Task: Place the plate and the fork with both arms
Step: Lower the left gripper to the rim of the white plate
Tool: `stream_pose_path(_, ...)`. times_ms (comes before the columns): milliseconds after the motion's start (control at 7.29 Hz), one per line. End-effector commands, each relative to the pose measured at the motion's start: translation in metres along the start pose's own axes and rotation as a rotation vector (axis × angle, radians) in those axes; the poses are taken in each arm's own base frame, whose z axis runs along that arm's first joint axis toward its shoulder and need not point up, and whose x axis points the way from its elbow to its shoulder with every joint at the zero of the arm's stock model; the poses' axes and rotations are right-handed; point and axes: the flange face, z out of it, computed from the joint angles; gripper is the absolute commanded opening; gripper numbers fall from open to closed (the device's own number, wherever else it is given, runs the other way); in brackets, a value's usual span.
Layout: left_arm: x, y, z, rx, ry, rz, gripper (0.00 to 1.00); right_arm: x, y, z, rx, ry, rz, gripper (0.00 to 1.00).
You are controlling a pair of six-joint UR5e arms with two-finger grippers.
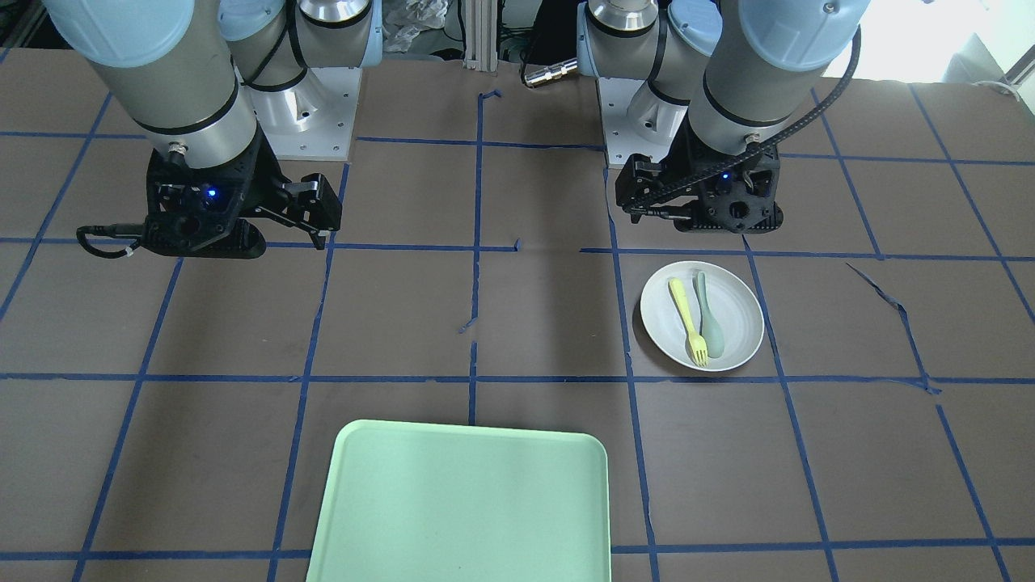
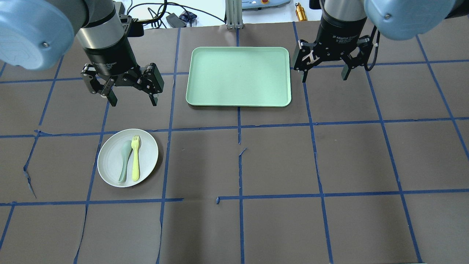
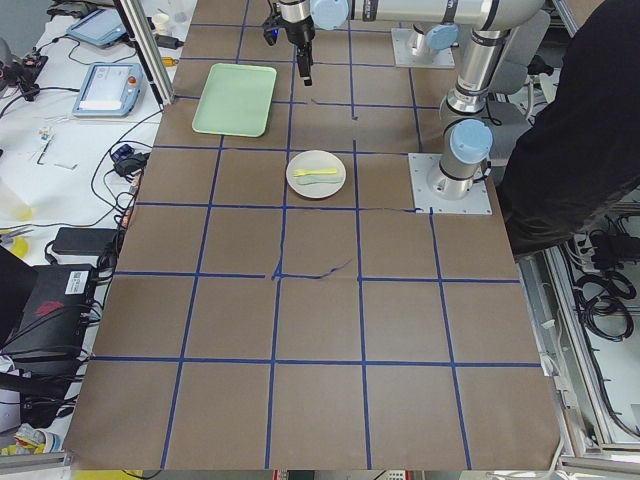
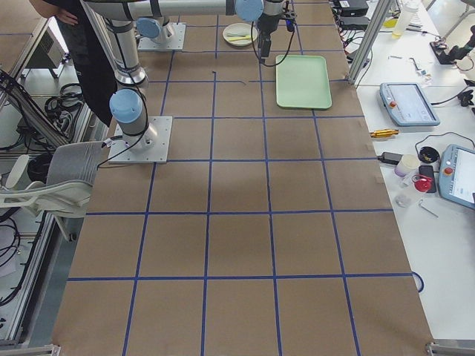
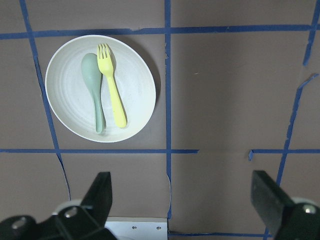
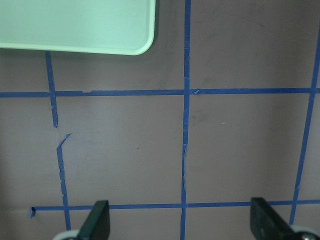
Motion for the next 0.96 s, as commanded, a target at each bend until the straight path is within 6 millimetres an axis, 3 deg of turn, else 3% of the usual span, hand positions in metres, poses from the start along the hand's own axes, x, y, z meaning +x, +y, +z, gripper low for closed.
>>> stream_pose_path(0, -0.034, -0.01, 0.018, -0.01, 0.011, 0.001, 1.0, 0.0, -0.003, 0.005, -0.009, 0.002, 0.0, 1.0)
stream_pose_path(275, -0.112, -0.033, 0.068, 0.049, 0.04, -0.031, 1.0, 0.0, -0.004, 0.008, -0.009, -0.001, -0.001, 1.0)
stream_pose_path(412, -0.146, -0.034, 0.098, 0.03, 0.06, -0.084, 1.0, 0.0, -0.004, 0.009, -0.012, -0.001, -0.001, 1.0)
stream_pose_path(824, -0.213, -0.018, 0.19, 0.042, 0.128, -0.096, 0.96, 0.0, -0.004, 0.011, -0.016, -0.002, 0.0, 1.0)
